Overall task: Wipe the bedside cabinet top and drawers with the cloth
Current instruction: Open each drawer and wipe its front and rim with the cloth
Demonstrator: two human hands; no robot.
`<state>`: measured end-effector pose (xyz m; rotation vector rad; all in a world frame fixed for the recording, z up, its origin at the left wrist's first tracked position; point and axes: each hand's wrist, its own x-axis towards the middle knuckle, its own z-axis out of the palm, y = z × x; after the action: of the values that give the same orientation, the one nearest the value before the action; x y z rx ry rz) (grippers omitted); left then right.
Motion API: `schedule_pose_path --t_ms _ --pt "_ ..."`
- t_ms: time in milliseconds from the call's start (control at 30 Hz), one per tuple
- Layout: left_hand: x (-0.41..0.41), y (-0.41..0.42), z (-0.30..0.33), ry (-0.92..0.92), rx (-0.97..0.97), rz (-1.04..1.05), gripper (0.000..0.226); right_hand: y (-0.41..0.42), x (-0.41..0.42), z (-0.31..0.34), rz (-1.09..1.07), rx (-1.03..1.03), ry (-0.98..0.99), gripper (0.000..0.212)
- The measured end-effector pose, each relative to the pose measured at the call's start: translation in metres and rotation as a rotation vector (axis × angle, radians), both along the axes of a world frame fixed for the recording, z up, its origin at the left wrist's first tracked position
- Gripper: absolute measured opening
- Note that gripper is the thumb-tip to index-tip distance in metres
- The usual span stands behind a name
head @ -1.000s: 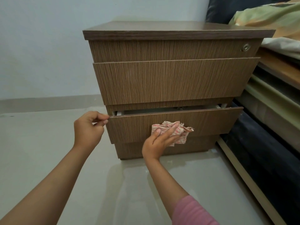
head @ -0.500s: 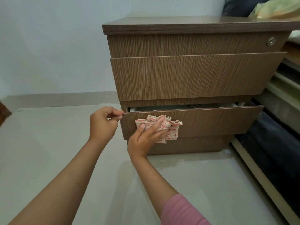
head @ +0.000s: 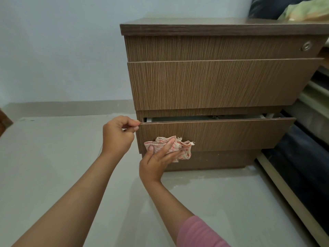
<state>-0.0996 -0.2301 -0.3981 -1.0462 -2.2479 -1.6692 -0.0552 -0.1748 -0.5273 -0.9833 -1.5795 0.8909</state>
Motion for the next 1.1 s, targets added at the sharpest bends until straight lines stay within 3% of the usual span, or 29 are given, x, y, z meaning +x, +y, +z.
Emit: schedule_pose_path --t_ms 133,467,800,967,1100 --pt "0.003 0.005 -0.003 -0.012 0.042 0.034 0.016 0.041 0.035 0.008 -0.024 -0.064 -0.003 0.070" --pt "0.001 0.022 -0.008 0.034 0.091 0.127 0.021 0.125 0.089 0.064 -0.159 0.032 0.000 0.070" --pt "0.003 0.030 -0.019 0.307 0.023 0.204 0.014 0.137 0.076 0.058 -0.153 0.003 0.051 0.071" --pt "0.019 0.009 -0.070 0.289 -0.176 0.114 0.039 0.139 0.076 0.052 -0.152 0.010 0.035 0.071" --pt "0.021 -0.010 -0.115 0.242 -0.432 0.063 0.039 0.141 0.078 0.047 -0.143 0.031 0.012 0.072"
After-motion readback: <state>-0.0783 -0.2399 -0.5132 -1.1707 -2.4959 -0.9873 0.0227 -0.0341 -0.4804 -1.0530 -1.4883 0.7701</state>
